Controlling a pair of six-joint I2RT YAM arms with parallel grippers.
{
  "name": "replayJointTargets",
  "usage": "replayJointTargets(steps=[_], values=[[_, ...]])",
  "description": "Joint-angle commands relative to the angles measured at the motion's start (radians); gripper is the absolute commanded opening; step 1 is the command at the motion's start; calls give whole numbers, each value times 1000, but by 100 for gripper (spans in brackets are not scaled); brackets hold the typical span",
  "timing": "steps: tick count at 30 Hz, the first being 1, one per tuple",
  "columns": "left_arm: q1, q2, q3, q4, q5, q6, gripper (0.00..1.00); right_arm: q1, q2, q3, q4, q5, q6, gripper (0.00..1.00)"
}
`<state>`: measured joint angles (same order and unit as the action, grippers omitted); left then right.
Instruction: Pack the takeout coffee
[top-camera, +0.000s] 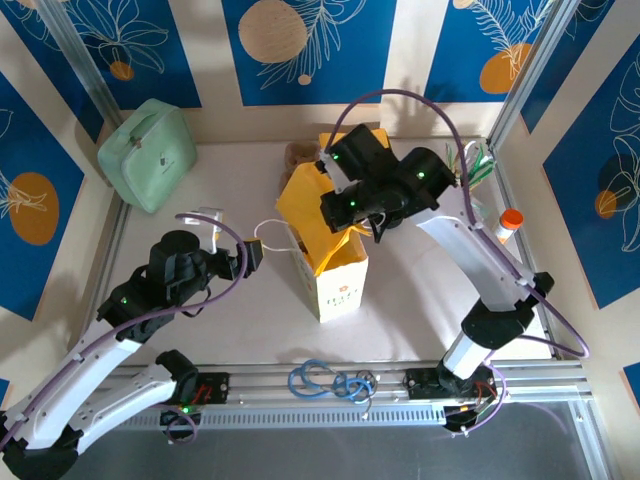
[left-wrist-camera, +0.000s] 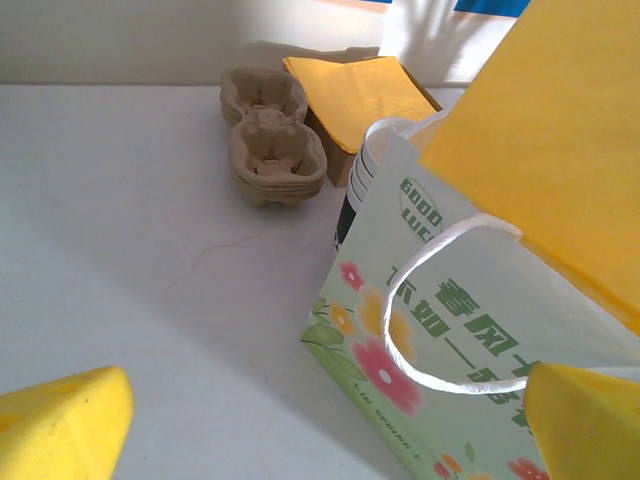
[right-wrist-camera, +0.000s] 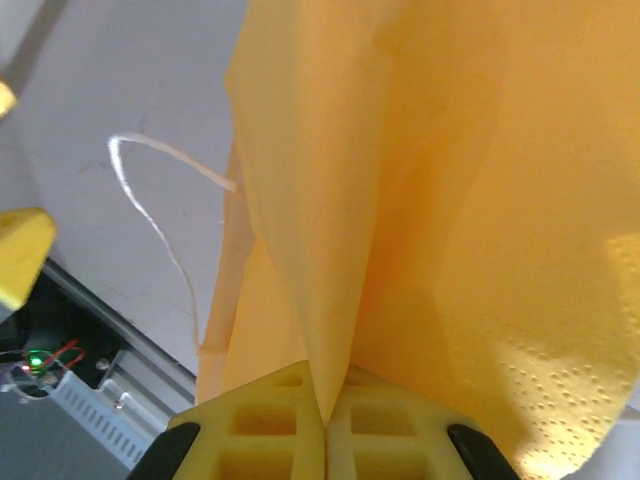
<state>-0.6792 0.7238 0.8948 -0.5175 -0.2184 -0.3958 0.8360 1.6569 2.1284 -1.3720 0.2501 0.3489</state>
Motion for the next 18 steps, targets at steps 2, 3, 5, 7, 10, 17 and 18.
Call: replayJointTargets(steps=[2,3,5,7,10,17,18], values=[[-7,2,3,-12,-3,-8,100,7,19,-42,2,84,-18,5],[-8,1,3,-13,-3,-7,100,8,17,-51,8,82,-18,5],[-8,1,0,-14,-6,-11,100,10,11,-82,33,77,-19,5],[-8,-1,-3,-14,-3,-14,100,11,7,-103,53,65,-18,5],[-8,-3,-7,-15,-4,-18,100,13,6,-130,75,61,-18,5],[-7,-1,-14,-13,5,-19,100,-4,7,-214,153,-26,-44,5],[-7,0,-14,-15,5,-18,100,-5,8,-222,158,-26,-45,5]])
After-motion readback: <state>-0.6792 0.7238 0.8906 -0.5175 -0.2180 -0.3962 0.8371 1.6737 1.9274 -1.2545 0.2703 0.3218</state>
